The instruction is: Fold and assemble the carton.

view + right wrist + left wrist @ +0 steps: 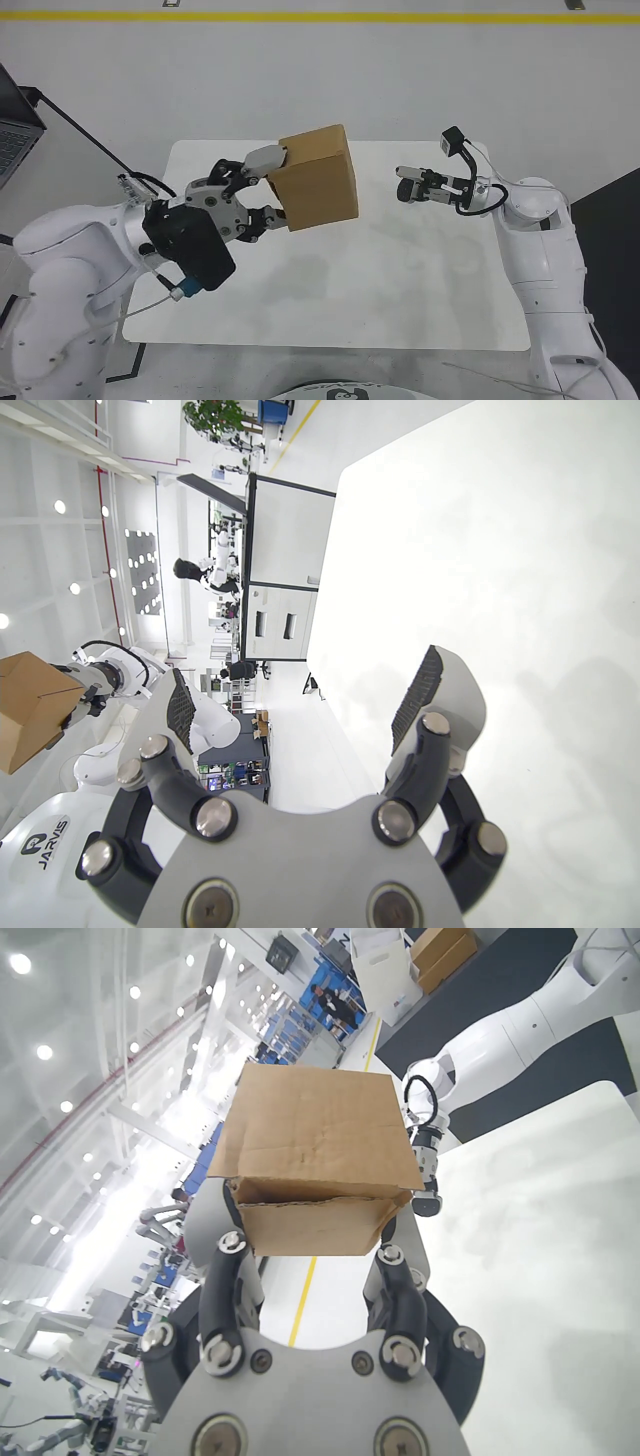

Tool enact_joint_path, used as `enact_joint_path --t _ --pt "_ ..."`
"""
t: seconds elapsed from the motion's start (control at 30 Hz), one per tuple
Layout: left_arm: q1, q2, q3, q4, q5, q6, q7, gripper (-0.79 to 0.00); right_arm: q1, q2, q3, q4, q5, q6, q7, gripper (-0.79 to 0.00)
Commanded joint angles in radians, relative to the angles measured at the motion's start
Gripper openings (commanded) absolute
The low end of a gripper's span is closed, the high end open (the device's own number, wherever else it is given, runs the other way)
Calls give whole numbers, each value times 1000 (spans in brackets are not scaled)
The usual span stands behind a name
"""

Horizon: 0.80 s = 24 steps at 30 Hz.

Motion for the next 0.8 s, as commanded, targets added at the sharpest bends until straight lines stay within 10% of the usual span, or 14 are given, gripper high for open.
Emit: enact_joint_path --t 0.0,0.37,0.77 --pt "-18 -1 2 -2 -118 38 -106 -785 0 0 0 0 0 0 0 0" --pt "-13 -1 13 7 -178 81 -147 -785 0 0 0 0 0 0 0 0" --pt "-87 23 32 -2 -699 215 -673 -785 0 0 0 0 0 0 0 0"
